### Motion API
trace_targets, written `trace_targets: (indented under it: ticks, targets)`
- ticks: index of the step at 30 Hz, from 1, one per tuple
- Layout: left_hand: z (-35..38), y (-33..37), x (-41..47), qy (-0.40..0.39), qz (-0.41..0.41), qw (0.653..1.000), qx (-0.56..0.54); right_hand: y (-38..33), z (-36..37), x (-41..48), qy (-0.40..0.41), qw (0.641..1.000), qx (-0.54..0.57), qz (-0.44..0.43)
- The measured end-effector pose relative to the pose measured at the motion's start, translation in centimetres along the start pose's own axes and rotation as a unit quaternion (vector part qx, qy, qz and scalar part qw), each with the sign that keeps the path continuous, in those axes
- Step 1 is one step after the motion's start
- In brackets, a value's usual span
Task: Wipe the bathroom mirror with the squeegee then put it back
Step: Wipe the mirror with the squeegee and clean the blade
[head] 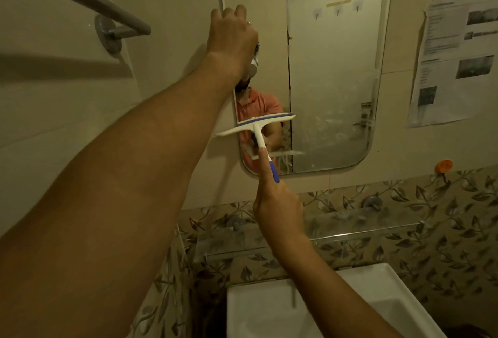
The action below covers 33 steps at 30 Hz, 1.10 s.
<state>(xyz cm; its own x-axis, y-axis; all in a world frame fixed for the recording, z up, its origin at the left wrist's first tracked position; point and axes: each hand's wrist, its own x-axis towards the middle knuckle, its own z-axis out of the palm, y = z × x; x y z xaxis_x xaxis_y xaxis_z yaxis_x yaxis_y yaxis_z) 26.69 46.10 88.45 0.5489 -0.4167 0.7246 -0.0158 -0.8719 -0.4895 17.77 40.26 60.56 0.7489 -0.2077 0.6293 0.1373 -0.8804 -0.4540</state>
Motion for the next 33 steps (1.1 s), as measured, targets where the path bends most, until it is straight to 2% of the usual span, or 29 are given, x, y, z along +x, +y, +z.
trace_targets:
  ticks: [7,26,29,33]
  targets:
    - [0.1,0.1,0.1,0.012,0.002,1.000,0.024,1.5,1.7,-2.8,-0.044,0.999,-0.016,0.007]
    - [0.3,0.1,0.4,0.009,-0.001,1.000,0.018,4.2,2.9,-6.5,-0.093,0.995,-0.001,0.041]
    - [0.2,0.1,0.4,0.000,-0.002,1.000,0.010,4.4,2.0,-6.5,-0.076,0.996,0.016,0.038]
    - [-0.1,0.1,0.4,-0.005,0.002,1.000,0.003,3.7,0.0,-4.4,0.019,0.993,0.111,0.024]
